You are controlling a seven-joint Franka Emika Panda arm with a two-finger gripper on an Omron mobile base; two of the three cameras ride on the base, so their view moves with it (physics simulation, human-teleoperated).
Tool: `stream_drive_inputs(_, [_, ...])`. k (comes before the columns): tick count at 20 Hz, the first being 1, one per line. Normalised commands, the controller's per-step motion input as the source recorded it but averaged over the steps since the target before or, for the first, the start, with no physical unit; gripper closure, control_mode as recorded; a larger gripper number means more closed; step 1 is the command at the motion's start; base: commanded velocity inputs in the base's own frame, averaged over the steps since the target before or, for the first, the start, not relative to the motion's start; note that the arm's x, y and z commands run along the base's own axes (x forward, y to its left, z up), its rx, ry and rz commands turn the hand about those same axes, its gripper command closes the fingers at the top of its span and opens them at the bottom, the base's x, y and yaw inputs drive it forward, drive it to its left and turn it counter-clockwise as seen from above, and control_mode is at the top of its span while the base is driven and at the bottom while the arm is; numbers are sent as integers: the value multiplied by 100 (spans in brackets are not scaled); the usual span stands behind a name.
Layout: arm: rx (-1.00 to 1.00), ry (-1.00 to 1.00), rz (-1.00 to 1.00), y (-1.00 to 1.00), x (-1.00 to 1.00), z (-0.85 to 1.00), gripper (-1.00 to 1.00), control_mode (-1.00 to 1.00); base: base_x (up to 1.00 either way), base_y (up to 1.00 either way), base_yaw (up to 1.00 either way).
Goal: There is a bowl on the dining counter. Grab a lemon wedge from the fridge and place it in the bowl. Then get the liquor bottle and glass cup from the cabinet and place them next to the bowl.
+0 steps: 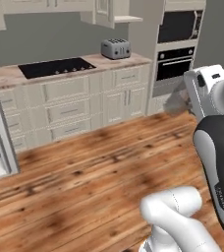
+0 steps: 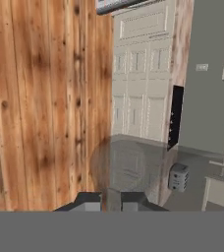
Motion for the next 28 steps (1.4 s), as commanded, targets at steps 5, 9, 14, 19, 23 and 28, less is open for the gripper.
stream_drive_inputs(5, [0, 0, 0, 0, 0, 0, 100, 100, -100, -68, 0])
stream_drive_inputs(9, [0, 0, 0, 0, 0, 0, 100, 100, -100, -97, 0])
stream_drive_inputs(14, [0, 0, 0, 0, 0, 0, 100, 100, -99, -100, 4])
stream_drive_inputs(19, [0, 0, 0, 0, 0, 0, 100, 100, -88, -100, 6])
stream_drive_inputs(23, [0, 0, 0, 0, 0, 0, 100, 100, -93, -100, 6])
stream_drive_inputs(28, [0, 0, 0, 0, 0, 0, 100, 100, -65, -100, 6])
